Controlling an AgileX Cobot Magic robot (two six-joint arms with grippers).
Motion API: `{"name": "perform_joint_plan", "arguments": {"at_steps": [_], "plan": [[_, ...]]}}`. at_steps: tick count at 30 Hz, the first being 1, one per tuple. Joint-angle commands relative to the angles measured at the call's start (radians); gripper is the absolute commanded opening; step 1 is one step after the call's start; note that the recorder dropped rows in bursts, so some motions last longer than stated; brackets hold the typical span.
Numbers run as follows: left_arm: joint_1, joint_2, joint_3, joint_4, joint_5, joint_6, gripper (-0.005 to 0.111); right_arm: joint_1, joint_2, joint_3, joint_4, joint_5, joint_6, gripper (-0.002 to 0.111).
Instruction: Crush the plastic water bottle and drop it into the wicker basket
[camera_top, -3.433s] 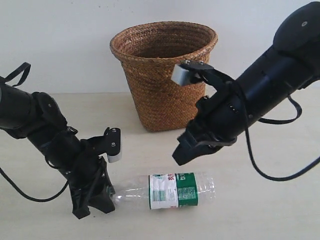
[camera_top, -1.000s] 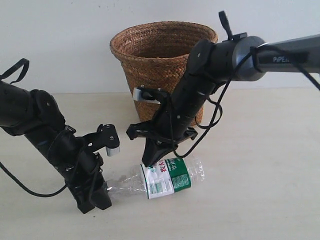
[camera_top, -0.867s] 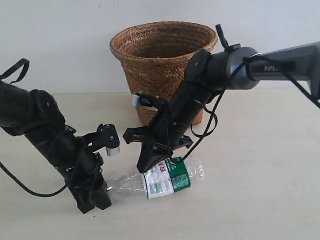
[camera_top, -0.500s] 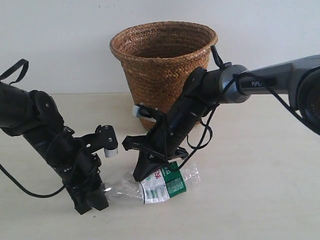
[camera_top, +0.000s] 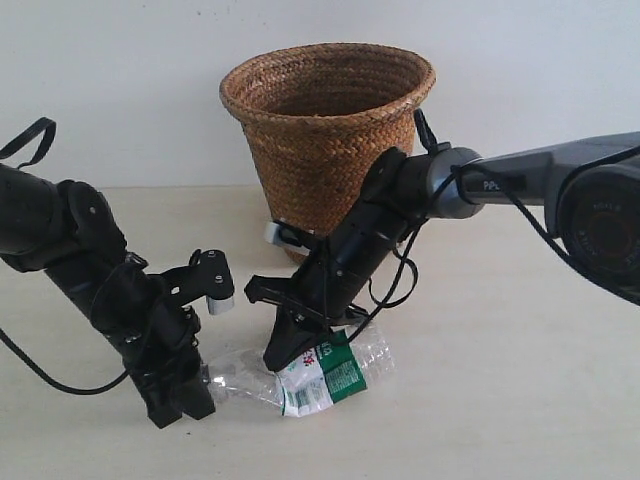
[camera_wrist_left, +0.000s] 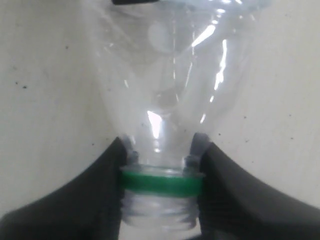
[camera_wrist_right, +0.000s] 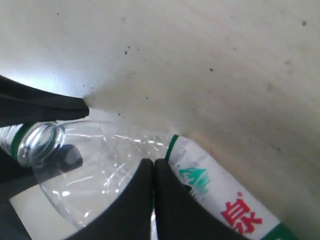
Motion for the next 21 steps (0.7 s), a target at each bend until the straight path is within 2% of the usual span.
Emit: {"name": "perform_joint_plan", "arguments": {"at_steps": [1,7,13,21], "plan": [[-0.007,-0.011,0.002,-0.048,0.007,-0.006,0.004,0.001,0.072,0.024,-0.150,-0.068,0.024,0.000],[-0.005,-0.011,0.002,-0.048,0.007,-0.036,0.004,-0.029,-0.084,0.024,-0.150,0.000,0.015,0.000],[-0.005,-0.011,0.002,-0.044,0.010,-0.036,0.004,-0.056,-0.333,0.024,-0.181,0.022,-0.012,0.000],[-0.005,-0.011,0.002,-0.046,0.010,-0.036,0.004,-0.051,-0.345,0.042,-0.399,0.083,0.024,0.000]]}}
